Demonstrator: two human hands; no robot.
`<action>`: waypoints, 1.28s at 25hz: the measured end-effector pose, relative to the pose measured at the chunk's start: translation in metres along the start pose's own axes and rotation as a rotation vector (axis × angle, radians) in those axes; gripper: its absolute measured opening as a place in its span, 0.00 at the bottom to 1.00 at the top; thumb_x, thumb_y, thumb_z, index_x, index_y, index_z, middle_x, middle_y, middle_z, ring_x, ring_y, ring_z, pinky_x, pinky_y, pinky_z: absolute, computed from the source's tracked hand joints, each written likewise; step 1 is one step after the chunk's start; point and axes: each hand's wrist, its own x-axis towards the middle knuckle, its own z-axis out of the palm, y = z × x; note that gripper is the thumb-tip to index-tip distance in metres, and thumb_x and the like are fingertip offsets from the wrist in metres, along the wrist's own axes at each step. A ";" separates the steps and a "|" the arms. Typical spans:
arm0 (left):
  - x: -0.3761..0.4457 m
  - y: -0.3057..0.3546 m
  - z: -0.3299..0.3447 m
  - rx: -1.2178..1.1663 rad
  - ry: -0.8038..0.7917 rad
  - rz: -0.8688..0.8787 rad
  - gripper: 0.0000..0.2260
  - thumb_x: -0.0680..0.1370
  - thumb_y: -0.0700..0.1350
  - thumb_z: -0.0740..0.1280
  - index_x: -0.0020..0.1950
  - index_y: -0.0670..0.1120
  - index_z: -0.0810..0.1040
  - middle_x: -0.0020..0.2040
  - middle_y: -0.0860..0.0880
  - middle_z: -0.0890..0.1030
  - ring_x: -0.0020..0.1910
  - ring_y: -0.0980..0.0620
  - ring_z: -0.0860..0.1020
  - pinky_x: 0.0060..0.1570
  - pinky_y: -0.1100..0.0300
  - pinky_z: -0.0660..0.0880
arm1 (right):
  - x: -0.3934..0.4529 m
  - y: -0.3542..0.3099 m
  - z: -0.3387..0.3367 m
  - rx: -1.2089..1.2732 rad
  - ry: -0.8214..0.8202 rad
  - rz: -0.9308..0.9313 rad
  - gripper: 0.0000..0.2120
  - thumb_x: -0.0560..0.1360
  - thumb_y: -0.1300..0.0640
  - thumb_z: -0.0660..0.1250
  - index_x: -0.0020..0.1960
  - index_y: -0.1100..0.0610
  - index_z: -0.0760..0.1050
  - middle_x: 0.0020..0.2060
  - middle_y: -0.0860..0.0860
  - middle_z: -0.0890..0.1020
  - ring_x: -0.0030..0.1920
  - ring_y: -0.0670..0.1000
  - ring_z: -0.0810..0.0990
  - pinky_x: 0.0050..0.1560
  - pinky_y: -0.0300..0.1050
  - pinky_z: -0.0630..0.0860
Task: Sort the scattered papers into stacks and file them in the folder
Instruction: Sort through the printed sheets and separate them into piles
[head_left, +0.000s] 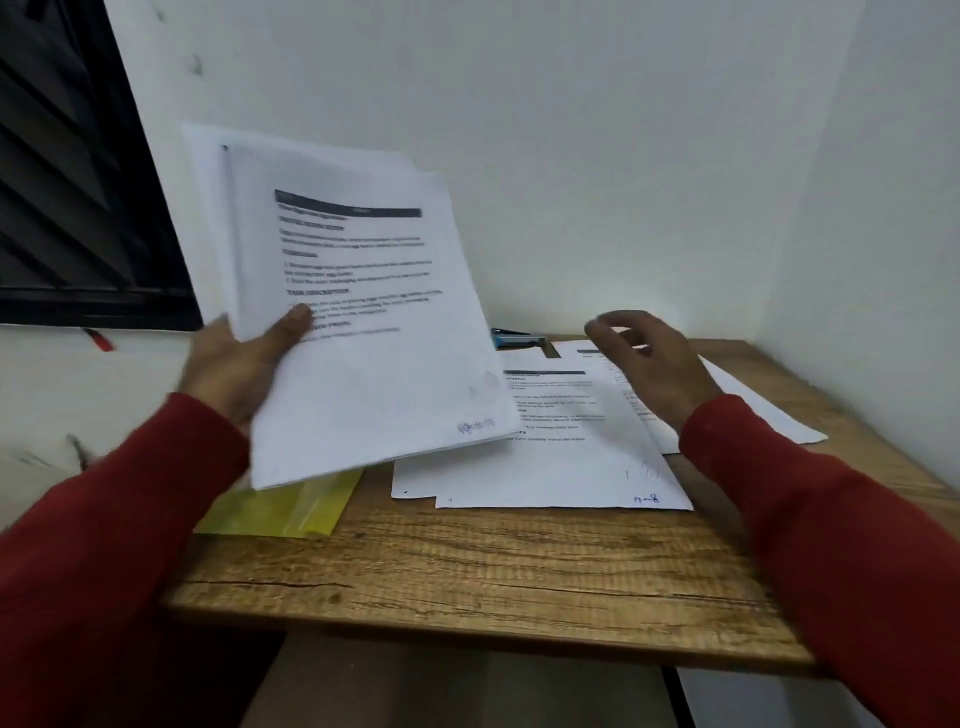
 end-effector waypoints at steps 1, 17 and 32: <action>-0.006 -0.004 0.015 0.002 -0.047 -0.028 0.21 0.71 0.47 0.76 0.61 0.42 0.81 0.54 0.47 0.85 0.52 0.47 0.84 0.50 0.52 0.81 | -0.005 -0.009 0.005 0.208 -0.086 0.027 0.23 0.72 0.38 0.69 0.58 0.53 0.77 0.48 0.53 0.81 0.42 0.49 0.79 0.41 0.44 0.75; -0.010 -0.027 0.039 -0.061 -0.155 -0.122 0.18 0.73 0.50 0.73 0.60 0.45 0.80 0.53 0.46 0.86 0.49 0.46 0.85 0.41 0.55 0.82 | 0.021 0.012 -0.020 0.467 0.351 0.127 0.05 0.74 0.60 0.71 0.40 0.54 0.81 0.37 0.50 0.85 0.40 0.53 0.84 0.49 0.50 0.82; 0.005 -0.035 0.013 -0.012 -0.069 -0.135 0.17 0.71 0.48 0.76 0.58 0.45 0.81 0.56 0.45 0.84 0.54 0.43 0.83 0.58 0.44 0.78 | 0.028 0.028 -0.036 0.430 0.418 0.188 0.05 0.74 0.60 0.69 0.42 0.52 0.82 0.42 0.51 0.86 0.46 0.56 0.86 0.55 0.55 0.82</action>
